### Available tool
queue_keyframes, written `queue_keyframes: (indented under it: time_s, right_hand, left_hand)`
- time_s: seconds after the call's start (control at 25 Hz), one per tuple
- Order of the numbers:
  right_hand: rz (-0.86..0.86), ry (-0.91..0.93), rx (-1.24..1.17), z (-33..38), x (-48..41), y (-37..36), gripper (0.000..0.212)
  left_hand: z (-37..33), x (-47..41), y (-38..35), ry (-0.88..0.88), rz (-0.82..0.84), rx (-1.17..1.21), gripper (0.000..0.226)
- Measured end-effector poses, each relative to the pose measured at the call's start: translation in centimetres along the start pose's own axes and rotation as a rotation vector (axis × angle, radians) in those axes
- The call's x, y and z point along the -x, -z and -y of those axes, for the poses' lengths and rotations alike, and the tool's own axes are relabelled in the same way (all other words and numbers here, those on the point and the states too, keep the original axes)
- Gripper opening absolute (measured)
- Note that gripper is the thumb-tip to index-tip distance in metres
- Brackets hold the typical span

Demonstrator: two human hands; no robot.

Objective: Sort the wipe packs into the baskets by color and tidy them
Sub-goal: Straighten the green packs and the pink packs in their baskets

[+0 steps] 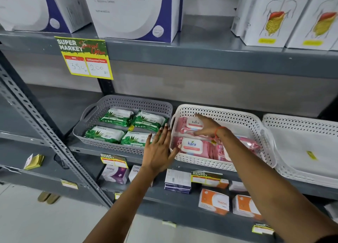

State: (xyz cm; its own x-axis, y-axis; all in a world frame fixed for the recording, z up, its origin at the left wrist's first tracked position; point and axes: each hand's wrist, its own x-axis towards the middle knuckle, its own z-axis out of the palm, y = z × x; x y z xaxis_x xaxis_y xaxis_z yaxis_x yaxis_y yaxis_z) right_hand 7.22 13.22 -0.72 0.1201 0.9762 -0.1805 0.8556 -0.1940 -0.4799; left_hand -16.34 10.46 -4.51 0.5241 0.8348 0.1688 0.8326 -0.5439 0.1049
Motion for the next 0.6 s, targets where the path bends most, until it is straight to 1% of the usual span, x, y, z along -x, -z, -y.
queue_keyframes:
  time_s: [0.04,0.08,0.16,0.2,0.24,0.28,0.32,0.36,0.4,0.44,0.48,0.52,0.56,0.6]
  right_hand:
    - [-0.028,0.004,-0.025,-0.3,0.6,0.7,0.091]
    - [-0.065,0.016,-0.073,-0.2,1.6,1.5,0.088]
    - [-0.127,-0.058,-0.132,-2.2,4.9,3.5,0.071]
    - [-0.186,-0.150,-0.125,-3.7,5.6,4.0,0.058]
    - [-0.253,-0.249,-0.061,-5.2,6.9,4.3,0.047]
    - [-0.280,-0.387,-0.062,-6.7,8.3,5.0,0.041]
    - [-0.258,-0.471,-0.076,-7.8,9.3,5.4,0.039]
    - [-0.189,-0.477,-0.030,-9.3,9.4,5.2,0.039]
    - [-0.159,-0.475,0.034,-10.5,8.9,4.9,0.041]
    - [-0.117,-0.430,-0.030,-10.8,8.4,4.8,0.047]
    - [-0.065,-0.315,-0.050,-10.4,8.2,4.3,0.060]
    - [-0.071,-0.228,-0.015,-9.9,7.5,4.1,0.073]
    - [-0.105,-0.181,0.013,-9.7,6.7,3.8,0.081]
    - [-0.132,-0.169,0.035,-9.6,6.3,3.6,0.085]
  left_hand:
    - [0.0,0.0,0.0,0.001,0.005,-0.005,0.079]
    - [0.4,-0.1,0.0,0.005,0.010,-0.021,0.079]
    - [-0.3,-0.6,0.0,0.002,0.022,-0.043,0.082]
    - [-0.6,-0.8,0.0,-0.003,0.018,-0.035,0.085]
    - [-1.3,-1.0,-0.1,-0.012,0.019,-0.013,0.086]
    - [-2.1,-1.3,-0.2,-0.029,0.019,0.009,0.086]
    - [-2.8,-1.4,-0.3,-0.046,0.024,0.027,0.087]
    - [-3.2,-1.5,-0.5,-0.054,0.034,0.036,0.087]
    - [-3.4,-1.5,-0.6,-0.058,0.044,0.038,0.088]
    - [-3.4,-1.6,-0.7,-0.056,0.048,0.037,0.089]
    - [-3.3,-1.5,-0.8,-0.053,0.049,0.036,0.089]
    - [-3.2,-1.5,-0.8,-0.054,0.047,0.032,0.089]
    - [-3.2,-1.5,-0.8,-0.056,0.043,0.026,0.088]
    - [-3.2,-1.5,-0.8,-0.059,0.039,0.021,0.087]
